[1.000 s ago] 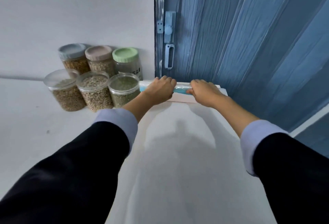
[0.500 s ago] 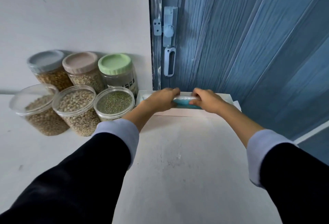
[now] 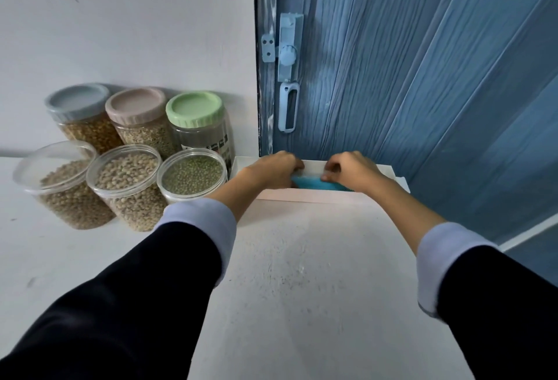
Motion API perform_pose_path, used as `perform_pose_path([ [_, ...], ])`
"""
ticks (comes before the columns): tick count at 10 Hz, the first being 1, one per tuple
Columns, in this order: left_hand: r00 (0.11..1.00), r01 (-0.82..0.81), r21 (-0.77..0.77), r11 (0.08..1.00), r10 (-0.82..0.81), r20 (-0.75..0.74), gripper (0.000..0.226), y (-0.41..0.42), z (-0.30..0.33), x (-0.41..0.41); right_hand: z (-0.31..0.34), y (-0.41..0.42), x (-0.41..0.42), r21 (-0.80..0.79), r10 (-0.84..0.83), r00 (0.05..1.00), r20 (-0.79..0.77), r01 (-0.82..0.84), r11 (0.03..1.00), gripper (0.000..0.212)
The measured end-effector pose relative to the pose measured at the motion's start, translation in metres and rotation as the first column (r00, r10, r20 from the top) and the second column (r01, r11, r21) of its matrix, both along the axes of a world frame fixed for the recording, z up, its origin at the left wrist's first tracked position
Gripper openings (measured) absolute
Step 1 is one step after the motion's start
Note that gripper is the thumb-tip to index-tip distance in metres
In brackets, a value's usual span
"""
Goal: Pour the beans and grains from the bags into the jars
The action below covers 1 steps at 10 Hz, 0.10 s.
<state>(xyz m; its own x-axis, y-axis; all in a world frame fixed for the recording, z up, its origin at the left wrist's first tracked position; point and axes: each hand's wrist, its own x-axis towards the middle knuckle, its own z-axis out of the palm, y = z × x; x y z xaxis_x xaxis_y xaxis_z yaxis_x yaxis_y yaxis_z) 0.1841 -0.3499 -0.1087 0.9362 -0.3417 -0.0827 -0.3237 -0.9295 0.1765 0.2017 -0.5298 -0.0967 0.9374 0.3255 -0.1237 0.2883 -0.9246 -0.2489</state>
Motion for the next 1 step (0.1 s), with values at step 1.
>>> perform_pose_path([
  [1, 1.0, -0.025, -0.08, 0.997, 0.024, -0.012, 0.049, -0.0023, 0.0173, -0.0072, 0.0161, -0.0046, -0.0039, 0.05, 0.0, 0.999, 0.033, -0.001, 0.999, 0.032],
])
